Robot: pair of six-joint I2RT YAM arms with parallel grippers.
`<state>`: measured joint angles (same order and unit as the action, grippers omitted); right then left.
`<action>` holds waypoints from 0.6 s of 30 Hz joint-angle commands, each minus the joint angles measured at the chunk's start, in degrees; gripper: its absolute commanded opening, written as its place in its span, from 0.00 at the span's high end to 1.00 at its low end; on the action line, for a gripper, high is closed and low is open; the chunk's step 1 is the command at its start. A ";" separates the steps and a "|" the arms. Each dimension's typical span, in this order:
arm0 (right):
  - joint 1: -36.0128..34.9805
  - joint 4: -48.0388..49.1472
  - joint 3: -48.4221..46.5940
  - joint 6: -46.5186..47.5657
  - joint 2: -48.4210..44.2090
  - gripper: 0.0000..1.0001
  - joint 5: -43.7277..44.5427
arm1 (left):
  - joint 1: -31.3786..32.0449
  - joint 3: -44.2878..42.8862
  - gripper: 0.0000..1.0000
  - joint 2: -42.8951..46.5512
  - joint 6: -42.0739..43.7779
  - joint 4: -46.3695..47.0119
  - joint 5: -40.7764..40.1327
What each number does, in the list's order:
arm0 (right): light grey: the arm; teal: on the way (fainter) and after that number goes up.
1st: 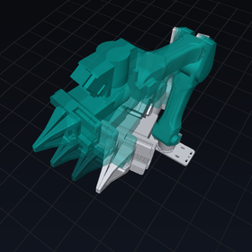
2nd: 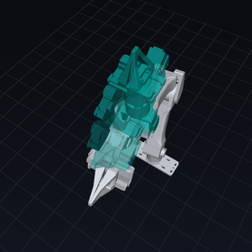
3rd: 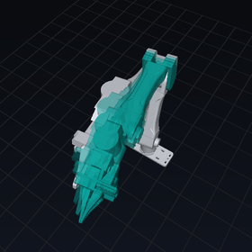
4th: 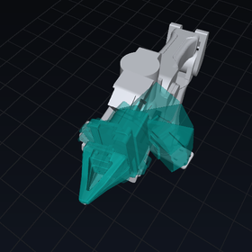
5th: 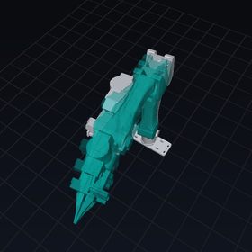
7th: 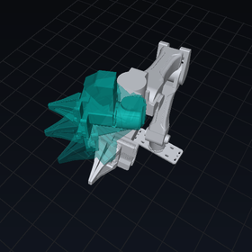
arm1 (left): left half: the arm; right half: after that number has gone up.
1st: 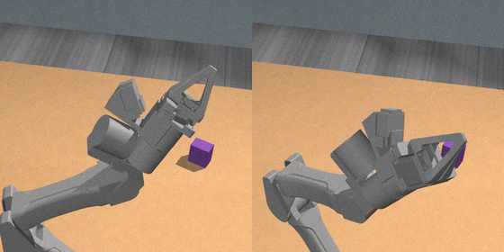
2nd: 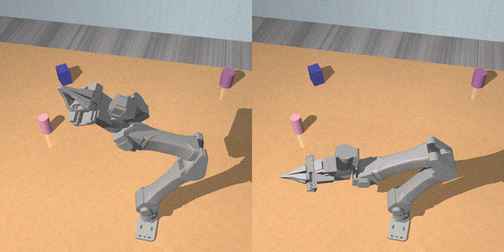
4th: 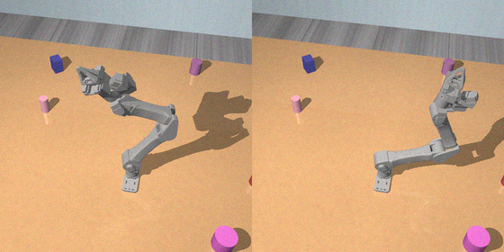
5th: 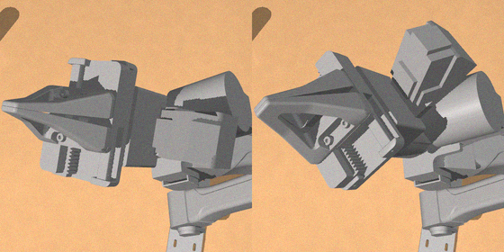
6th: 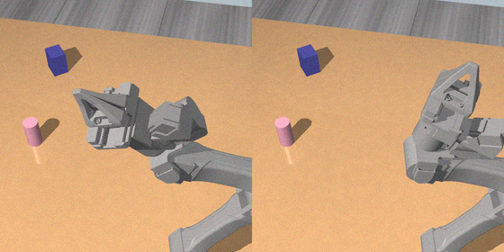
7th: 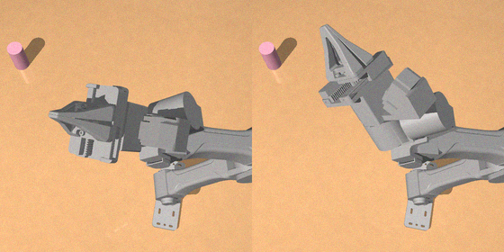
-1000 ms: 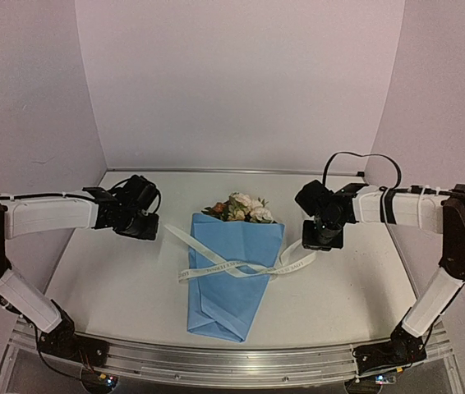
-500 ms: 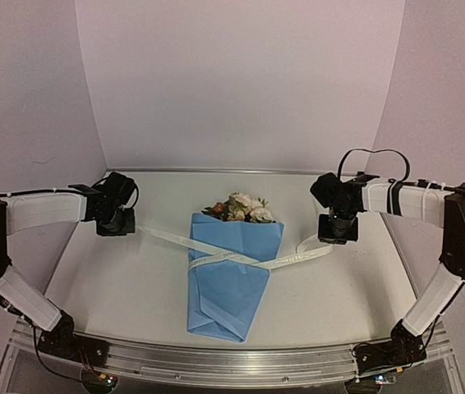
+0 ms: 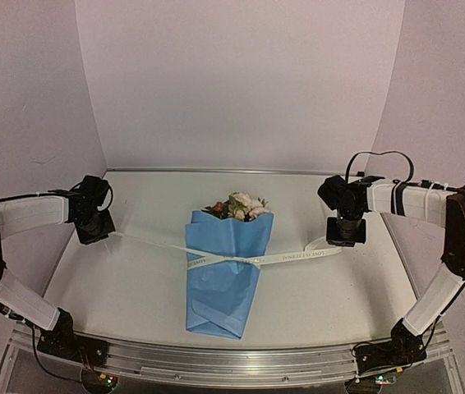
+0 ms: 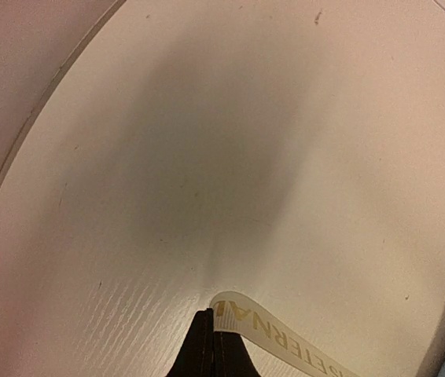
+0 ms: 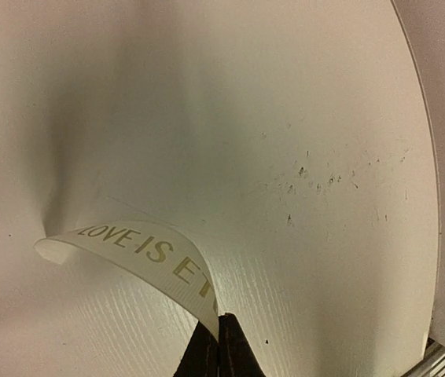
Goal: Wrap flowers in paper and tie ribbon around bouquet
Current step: Tie the ribbon around the folded bouquet.
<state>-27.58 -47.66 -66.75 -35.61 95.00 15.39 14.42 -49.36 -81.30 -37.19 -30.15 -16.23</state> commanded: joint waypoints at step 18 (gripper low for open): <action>6.13 -2.99 5.94 -2.35 -4.46 1.00 -0.02 | -16.21 5.84 1.00 -0.73 -6.96 6.30 14.10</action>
<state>-24.32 -48.18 -61.06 -37.44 92.38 13.39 3.80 -44.85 -81.14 -42.53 -26.52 -5.13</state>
